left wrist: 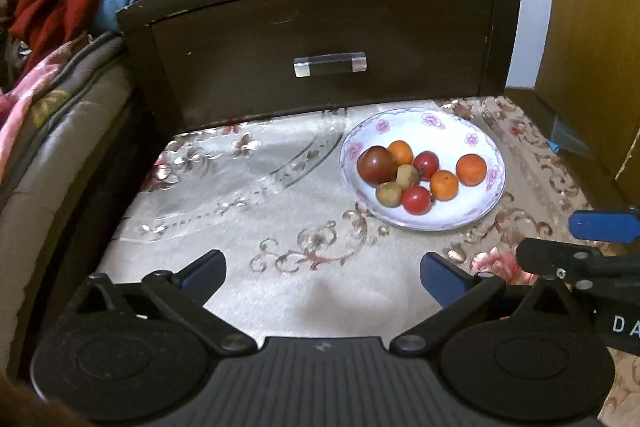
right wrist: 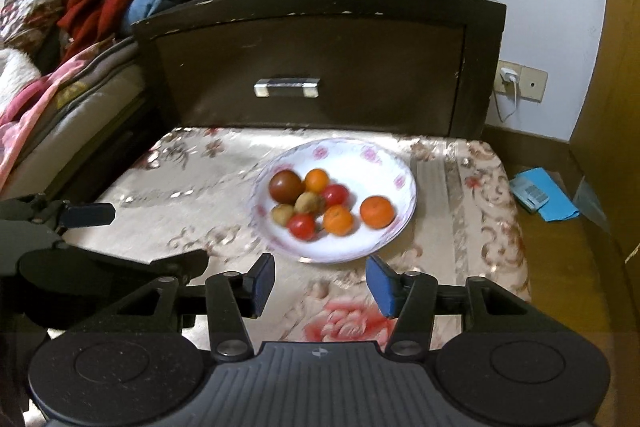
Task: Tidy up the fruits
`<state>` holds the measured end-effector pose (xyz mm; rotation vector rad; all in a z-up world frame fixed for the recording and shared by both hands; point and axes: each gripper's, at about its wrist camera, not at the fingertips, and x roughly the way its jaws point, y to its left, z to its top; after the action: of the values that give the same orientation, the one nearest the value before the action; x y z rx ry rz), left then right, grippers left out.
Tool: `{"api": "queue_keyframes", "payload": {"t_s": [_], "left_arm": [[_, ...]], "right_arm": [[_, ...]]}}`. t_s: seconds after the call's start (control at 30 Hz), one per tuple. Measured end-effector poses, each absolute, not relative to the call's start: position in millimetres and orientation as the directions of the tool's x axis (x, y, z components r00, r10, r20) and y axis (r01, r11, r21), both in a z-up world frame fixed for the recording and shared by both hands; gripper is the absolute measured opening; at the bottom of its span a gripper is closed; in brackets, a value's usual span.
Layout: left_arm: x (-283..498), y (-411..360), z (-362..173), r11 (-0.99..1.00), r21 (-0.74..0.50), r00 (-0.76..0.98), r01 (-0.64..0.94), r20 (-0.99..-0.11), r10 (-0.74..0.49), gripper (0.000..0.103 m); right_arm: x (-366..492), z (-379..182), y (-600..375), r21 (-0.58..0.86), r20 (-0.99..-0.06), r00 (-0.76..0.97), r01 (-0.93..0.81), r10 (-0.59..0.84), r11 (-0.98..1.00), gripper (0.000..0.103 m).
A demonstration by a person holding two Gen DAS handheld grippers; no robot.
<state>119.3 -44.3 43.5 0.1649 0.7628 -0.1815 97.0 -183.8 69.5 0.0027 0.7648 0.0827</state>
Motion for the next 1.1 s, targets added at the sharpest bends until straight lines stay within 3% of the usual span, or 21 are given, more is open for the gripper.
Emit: {"api": "queue_keyframes", "payload": {"t_s": [0.17,0.47,1.1], "left_arm": [[103.0,-49.8,39.3,0.966,0.134,0.708,0.221,-0.703,-0.064,0.103],[73.7,-47.9,39.2,0.966,0.120,0.705,0.227,-0.705,-0.078,0.103],[36.9,-37.5,43.0,0.964,0.157,0.733,0.213,-0.679,-0.052,0.103]], "right_arm": [[84.1,62.3,-183.9,0.024,-0.715,0.698,-0.041,0.046,0.999,0.046],[57.1,54.6,-187.2,0.010,-0.739,0.673,0.004,0.005,1.000,0.046],[18.6,49.4,-170.8,0.042,-0.752,0.658,-0.012,0.040,0.999,0.047]]}}
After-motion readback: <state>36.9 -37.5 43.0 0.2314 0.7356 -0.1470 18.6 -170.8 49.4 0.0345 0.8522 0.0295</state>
